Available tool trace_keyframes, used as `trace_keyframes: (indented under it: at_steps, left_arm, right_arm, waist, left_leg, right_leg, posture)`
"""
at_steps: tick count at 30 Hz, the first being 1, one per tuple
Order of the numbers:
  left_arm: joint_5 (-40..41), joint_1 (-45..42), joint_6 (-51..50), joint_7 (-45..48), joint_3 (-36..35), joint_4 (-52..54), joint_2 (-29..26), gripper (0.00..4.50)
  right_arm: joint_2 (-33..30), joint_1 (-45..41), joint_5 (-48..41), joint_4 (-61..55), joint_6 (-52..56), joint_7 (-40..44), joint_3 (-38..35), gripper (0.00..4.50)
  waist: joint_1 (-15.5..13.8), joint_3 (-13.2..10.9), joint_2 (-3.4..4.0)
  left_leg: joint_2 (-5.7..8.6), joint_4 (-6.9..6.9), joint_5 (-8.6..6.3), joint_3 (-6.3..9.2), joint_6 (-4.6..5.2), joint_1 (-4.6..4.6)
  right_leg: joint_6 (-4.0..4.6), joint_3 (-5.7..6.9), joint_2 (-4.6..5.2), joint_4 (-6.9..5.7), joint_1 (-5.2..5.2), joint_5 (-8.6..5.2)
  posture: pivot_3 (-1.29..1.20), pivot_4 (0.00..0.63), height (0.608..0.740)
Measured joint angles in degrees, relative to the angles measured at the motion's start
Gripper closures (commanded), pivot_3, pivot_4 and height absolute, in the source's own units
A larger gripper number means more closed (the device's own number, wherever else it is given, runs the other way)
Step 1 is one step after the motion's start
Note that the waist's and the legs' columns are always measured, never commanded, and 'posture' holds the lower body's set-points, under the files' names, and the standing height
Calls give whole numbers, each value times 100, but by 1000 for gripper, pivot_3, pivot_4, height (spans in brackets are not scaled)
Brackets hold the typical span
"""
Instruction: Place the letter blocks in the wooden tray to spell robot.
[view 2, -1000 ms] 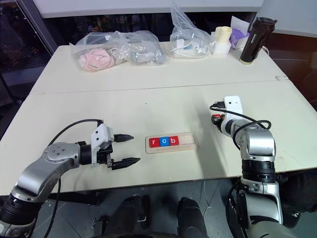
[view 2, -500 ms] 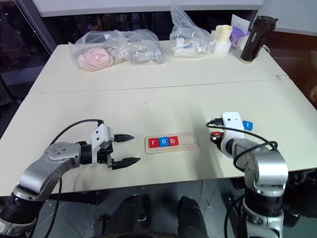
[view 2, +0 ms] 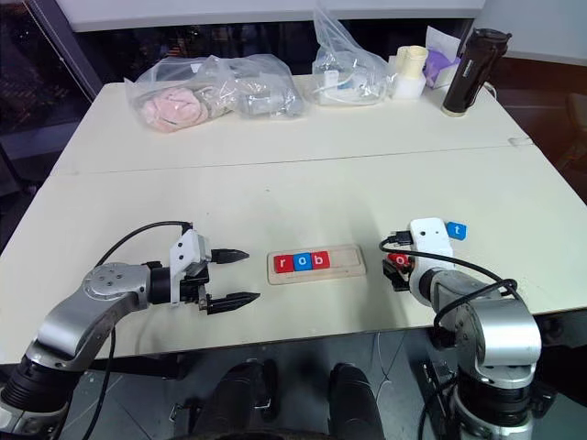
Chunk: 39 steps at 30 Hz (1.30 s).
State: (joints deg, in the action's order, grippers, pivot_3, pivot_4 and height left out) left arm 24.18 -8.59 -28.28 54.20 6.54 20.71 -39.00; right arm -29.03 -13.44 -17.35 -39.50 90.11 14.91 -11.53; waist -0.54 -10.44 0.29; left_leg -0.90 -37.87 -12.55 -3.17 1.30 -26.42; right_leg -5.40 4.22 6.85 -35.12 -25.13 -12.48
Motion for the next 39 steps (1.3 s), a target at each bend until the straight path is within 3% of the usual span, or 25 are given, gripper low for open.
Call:
trace_keyframes:
  at_steps: [2, 6, 12, 17, 22, 33, 36, 39]
  left_arm:
    - [1, 1, 0, 2, 3, 0, 1, 0]
    - [3, 24, -6, -1, 2, 2, -7, 0]
    - [11, 61, -36, -9, 0, 43, -29, 0]
    - [17, 101, -149, -16, -11, 152, -54, 0]
    - [25, 115, -255, -40, -34, 283, -91, 0]
    - [32, 230, -404, -141, -80, 493, -141, 0]
    - [34, 229, -407, -155, -94, 495, -145, 0]
    - [34, 228, -407, -167, -107, 498, -145, 0]
  right_arm:
    - [-806, 23, -224, 79, -547, 647, 300, 28]
    - [-2325, 216, -147, 723, -2632, 2073, 671, 28]
    - [-3267, 379, 205, 2293, -5694, 4046, 1094, 28]
    - [-3255, -226, 483, 3736, -6987, 5037, 1526, 28]
    - [-3096, -798, 723, 4803, -7600, 5667, 1825, 28]
    - [-2791, -1180, 1009, 5578, -8100, 6167, 2066, 28]
    - [-2728, -1227, 1041, 5622, -8111, 6190, 2065, 887]
    - [-2668, -1255, 1050, 5649, -8133, 6182, 2062, 2414]
  waist:
    - [1, -2, 3]
    - [-14, -5, -6]
    - [-12, -6, -8]
    - [1, -7, -7]
    - [-21, -6, -7]
    - [-18, -6, -7]
    - [-16, -6, -7]
    - [-14, -6, -7]
  left_leg:
    - [1, 0, 1, -2, 1, -2]
    - [2, 0, 1, -1, 3, -2]
    - [2, -5, 3, -3, 5, 0]
    - [1, -9, 3, -4, 5, 1]
    - [1, -9, 4, -3, 6, 1]
    - [2, -17, 4, -3, 5, 12]
    - [1, -17, 5, -3, 5, 12]
    - [2, -17, 5, -3, 4, 14]
  right_leg:
    - [-1, -1, 1, 1, 0, -1]
    - [-7, 1, -1, 5, 4, -5]
    - [-9, 0, -2, 3, 9, -5]
    - [-4, 0, -2, -1, 8, -1]
    - [-3, 0, -4, -3, 10, -1]
    - [-3, 0, -3, -8, 24, 1]
    - [-3, 0, -3, -9, 25, 1]
    - [-3, 0, -4, -10, 26, 1]
  posture:
    - [0, 150, 725]
    - [0, 150, 725]
    - [0, 150, 725]
    - [0, 150, 725]
    - [0, 150, 725]
    - [0, 150, 725]
    - [0, 150, 725]
    - [0, 150, 725]
